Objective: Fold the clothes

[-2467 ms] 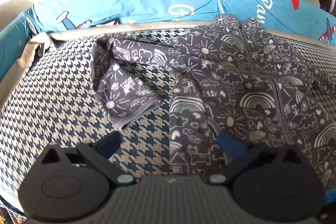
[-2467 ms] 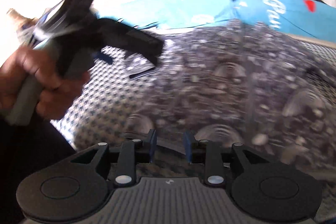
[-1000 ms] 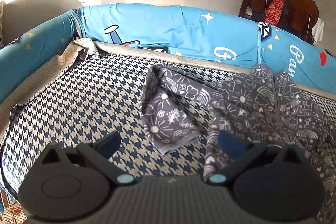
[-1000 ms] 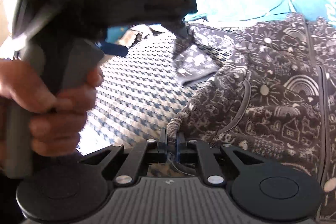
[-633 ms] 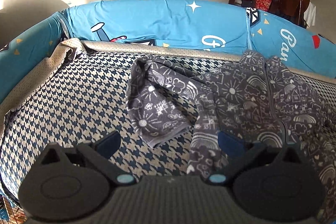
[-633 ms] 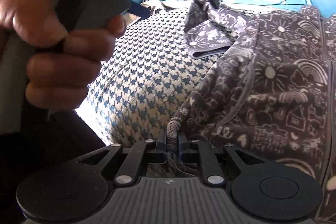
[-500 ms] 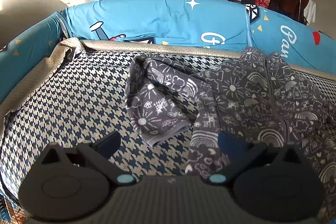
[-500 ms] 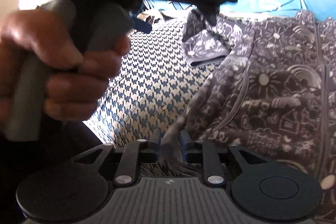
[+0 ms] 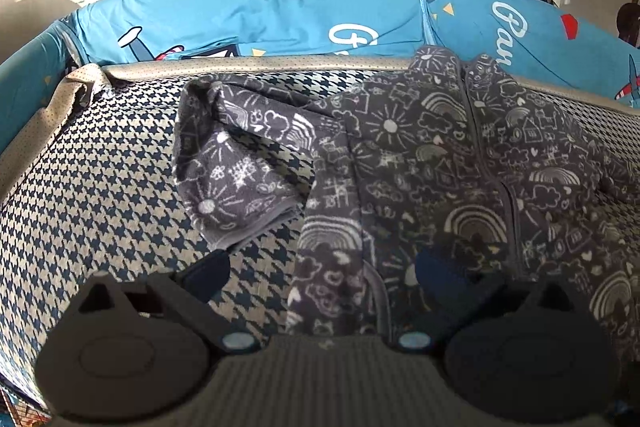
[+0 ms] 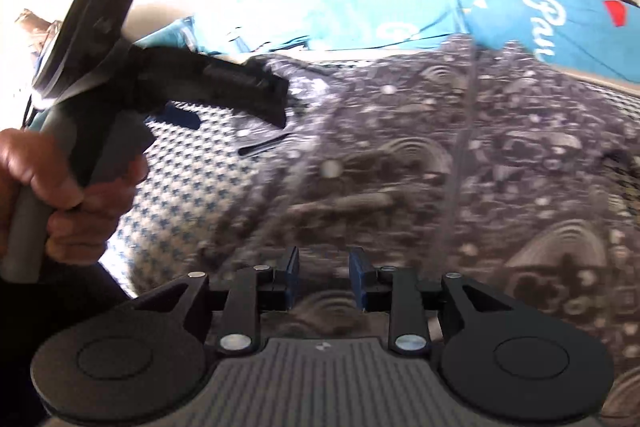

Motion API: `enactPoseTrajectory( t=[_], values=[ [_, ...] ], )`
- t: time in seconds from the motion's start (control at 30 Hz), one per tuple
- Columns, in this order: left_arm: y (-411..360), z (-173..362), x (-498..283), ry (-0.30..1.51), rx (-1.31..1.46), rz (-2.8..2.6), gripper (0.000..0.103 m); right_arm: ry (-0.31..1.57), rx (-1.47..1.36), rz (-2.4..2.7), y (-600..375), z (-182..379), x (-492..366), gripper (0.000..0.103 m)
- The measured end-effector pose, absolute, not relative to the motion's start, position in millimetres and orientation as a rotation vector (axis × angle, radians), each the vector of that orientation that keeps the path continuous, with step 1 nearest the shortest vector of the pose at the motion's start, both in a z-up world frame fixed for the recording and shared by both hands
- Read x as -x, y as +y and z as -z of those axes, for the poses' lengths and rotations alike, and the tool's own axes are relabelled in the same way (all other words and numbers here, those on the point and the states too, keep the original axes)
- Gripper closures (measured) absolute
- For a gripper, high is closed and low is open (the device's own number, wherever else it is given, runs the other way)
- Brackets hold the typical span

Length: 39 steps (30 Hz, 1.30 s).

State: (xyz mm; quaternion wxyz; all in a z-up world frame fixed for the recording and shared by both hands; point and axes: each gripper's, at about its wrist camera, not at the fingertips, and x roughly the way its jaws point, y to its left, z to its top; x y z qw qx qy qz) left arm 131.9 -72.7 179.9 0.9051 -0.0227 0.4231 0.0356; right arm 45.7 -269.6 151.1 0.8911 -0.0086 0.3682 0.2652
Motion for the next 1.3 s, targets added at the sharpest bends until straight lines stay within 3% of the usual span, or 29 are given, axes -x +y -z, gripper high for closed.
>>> enactPoseTrajectory(
  t=[0.37, 0.5, 1.0, 1.3],
  values=[
    [-97.8, -162.2, -145.8, 0.933, 0.037, -0.034, 0.000, 0.736, 0.010, -0.316, -343.7, -166.5, -97.0, 0.073],
    [-105.2, -157.2, -152.1, 0.952, 0.055, -0.021, 0.000, 0.734, -0.019, -0.239, -370.6, -167.3, -125.0, 0.065],
    [-136.5, -141.5, -168.3, 0.986, 0.034, 0.007, 0.000, 0.839, -0.228, -0.131, -417.1, -136.9, -204.2, 0.064],
    [-143.8, -135.7, -171.2, 0.997, 0.012, 0.012, 0.000, 0.856, -0.217, -0.074, -414.1, -121.6, -228.6, 0.065]
  ],
)
